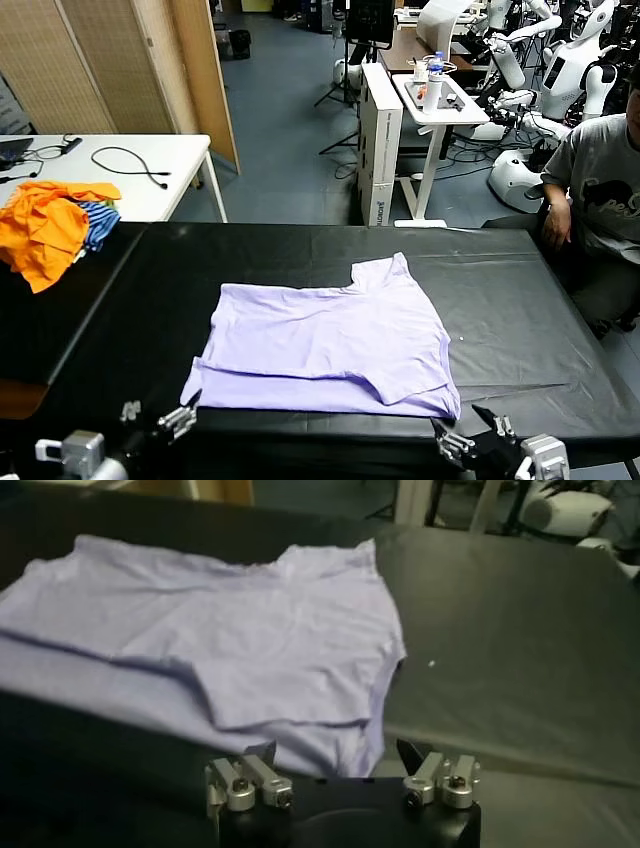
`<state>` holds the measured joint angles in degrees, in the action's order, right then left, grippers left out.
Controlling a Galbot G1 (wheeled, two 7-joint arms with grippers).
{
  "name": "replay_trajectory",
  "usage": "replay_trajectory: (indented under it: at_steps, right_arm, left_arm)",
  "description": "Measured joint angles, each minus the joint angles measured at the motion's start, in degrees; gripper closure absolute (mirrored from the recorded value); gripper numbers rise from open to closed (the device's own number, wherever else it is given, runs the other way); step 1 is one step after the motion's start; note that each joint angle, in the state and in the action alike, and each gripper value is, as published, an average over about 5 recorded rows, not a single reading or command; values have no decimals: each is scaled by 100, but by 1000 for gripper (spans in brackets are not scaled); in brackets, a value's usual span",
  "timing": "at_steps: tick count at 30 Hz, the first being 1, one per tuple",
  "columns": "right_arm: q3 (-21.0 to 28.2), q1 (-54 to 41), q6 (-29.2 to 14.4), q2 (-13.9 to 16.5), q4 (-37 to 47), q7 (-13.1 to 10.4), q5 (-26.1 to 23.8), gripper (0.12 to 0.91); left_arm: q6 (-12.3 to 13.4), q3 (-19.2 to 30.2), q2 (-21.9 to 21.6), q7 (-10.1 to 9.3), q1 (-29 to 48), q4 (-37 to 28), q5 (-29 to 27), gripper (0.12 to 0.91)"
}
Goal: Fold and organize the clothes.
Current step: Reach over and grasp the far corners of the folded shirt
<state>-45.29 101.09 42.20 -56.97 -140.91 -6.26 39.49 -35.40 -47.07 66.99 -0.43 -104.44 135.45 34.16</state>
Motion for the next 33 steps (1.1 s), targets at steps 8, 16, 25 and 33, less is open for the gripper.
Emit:
replay_trajectory:
  at_steps: [8, 16, 25, 33]
  right_arm:
    - [576, -1868, -1, 536, 1300, -315, 550, 118]
    - [1722, -3539, -35, 598, 2652, -408, 570, 118]
    - [2858, -4998, -152, 338, 4087, -122, 294, 118]
    - [3311, -5598, -222, 52, 4896, 106, 1, 118]
  left_arm:
    - [-205, 297, -420, -399, 1468, -591, 1263, 123]
    - [-265, 943, -878, -491, 3062, -1758, 1742, 123]
    - [-409, 1813, -965, -403, 4444, -3140, 1541, 123]
    - [-351, 2352, -872, -253, 5120, -3978, 1255, 123]
